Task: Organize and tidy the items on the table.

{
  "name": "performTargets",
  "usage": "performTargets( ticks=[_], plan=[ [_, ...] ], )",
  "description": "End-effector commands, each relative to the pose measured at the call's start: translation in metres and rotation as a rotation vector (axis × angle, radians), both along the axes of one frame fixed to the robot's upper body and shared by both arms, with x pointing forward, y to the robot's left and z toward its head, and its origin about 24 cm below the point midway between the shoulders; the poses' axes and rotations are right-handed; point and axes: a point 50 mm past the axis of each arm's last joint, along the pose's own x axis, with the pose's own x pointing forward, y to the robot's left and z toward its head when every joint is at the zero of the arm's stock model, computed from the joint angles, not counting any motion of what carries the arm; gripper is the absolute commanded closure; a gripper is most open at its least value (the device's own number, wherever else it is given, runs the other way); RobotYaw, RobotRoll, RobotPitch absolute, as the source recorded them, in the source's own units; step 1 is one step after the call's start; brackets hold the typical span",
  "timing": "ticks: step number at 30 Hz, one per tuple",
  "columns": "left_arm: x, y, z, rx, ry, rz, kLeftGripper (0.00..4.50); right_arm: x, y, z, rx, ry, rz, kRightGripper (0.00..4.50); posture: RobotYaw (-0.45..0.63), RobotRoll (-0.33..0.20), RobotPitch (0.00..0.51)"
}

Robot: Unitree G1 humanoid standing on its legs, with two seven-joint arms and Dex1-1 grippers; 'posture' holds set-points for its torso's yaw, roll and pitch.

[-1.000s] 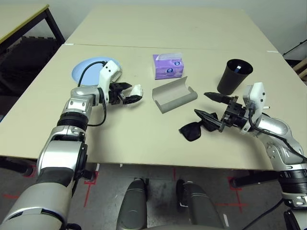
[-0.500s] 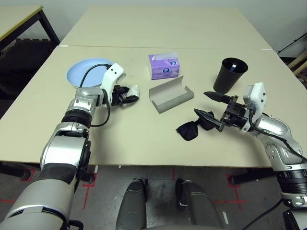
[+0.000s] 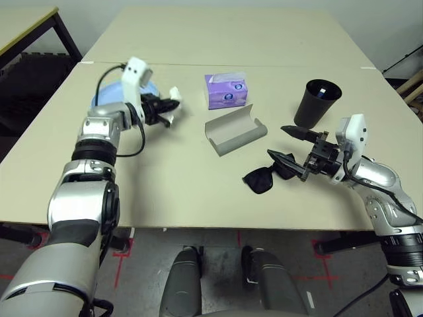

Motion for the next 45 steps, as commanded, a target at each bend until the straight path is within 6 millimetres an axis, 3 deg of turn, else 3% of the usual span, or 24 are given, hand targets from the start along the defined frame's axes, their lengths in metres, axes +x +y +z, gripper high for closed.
performTargets(
  ticks=[1, 5, 9, 17, 22, 29, 36, 41, 45],
  plan=[
    [0.003, 0.023, 0.001, 0.04, -0.044, 0.25, 4.48, 0.001, 0.004, -0.002, -0.005, 0.008, 0.019, 0.0, 0.14, 0.0, 0.15],
    [0.005, 0.036, 0.005, 0.059, -0.101, 0.452, 4.48, 0.002, 0.006, -0.001, -0.003, 0.005, 0.023, 0.0, 0.14, 0.0, 0.149],
    [0.006, 0.04, 0.003, 0.071, -0.115, 0.539, 4.48, 0.002, 0.006, 0.0, -0.003, 0.002, 0.024, 0.0, 0.13, 0.0, 0.148],
    [0.01, 0.028, 0.001, 0.072, -0.114, 0.481, 4.48, 0.0, 0.003, -0.001, -0.005, -0.001, 0.016, 0.0, 0.12, 0.0, 0.145],
    [0.01, 0.024, 0.001, 0.061, -0.117, 0.435, 2.65, 0.0, 0.002, -0.002, -0.004, -0.001, 0.012, 0.0, 0.12, 0.0, 0.145],
    [0.008, 0.033, 0.001, 0.1, -0.129, 0.472, 0.02, 0.0, 0.002, -0.003, -0.001, 0.0, 0.011, 0.0, 0.13, 0.0, 0.144],
    [0.007, 0.034, 0.002, 0.114, -0.135, 0.471, 0.02, 0.002, 0.002, -0.003, -0.001, -0.001, 0.013, 0.0, 0.13, 0.0, 0.143],
    [0.008, 0.026, 0.006, 0.119, -0.153, 0.371, 0.02, 0.002, 0.002, -0.003, 0.0, -0.005, 0.012, 0.0, 0.13, 0.0, 0.142],
    [0.006, 0.001, 0.011, 0.086, -0.206, 0.07, 0.02, 0.003, 0.0, -0.001, 0.005, -0.008, -0.002, 0.0, 0.13, 0.0, 0.145]
  ],
)
